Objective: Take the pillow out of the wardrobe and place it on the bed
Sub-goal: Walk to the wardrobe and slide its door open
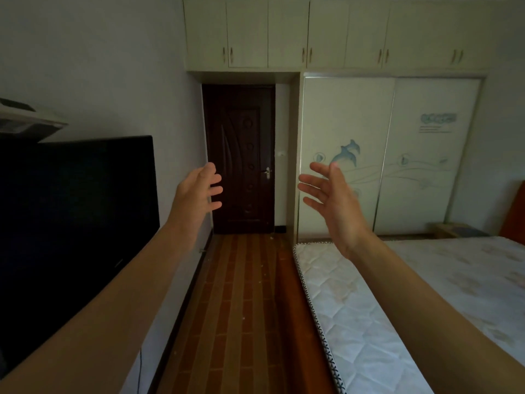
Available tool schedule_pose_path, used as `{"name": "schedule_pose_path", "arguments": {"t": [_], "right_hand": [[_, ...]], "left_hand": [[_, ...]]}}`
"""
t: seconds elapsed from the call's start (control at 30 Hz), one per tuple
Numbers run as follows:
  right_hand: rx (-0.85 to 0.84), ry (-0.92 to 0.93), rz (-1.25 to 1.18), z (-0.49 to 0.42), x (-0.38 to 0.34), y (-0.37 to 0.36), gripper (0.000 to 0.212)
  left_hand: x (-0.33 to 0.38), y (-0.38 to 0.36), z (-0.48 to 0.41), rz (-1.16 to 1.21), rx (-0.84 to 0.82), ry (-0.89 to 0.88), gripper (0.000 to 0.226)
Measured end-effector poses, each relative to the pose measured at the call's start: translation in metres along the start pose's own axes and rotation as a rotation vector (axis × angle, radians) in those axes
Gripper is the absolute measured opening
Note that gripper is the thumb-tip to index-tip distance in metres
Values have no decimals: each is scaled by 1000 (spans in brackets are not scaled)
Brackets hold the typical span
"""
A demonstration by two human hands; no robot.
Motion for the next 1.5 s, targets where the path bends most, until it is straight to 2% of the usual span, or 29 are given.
{"name": "schedule_pose_path", "arguments": {"t": [0.43, 0.6, 0.9, 1.2, 1.5], "right_hand": [[-8, -17, 56, -126, 97, 4, 66], [-3, -2, 84, -196, 140, -22, 59], [18, -16, 115, -317, 215, -72, 63], [43, -30, 118, -414, 282, -79, 59], [61, -34, 77, -526, 349, -55, 49]], "left_hand": [[-97, -20, -135, -24, -42, -5, 50], [-140, -8, -215, 9, -44, -19, 54], [-212, 12, -352, -3, -57, -25, 50], [-278, 2, -449, 6, -83, 20, 62], [-341, -46, -558, -1, -91, 18, 61]]}}
Point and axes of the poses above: each hand's wrist, its own z-axis away from the middle knuckle, its own y-axis out of the back of the hand, x = y × z, the point moved 4 cm from there along -z, towards the middle knuckle, and after that the axes turned 6 degrees about -z, right-handed, at the moved point
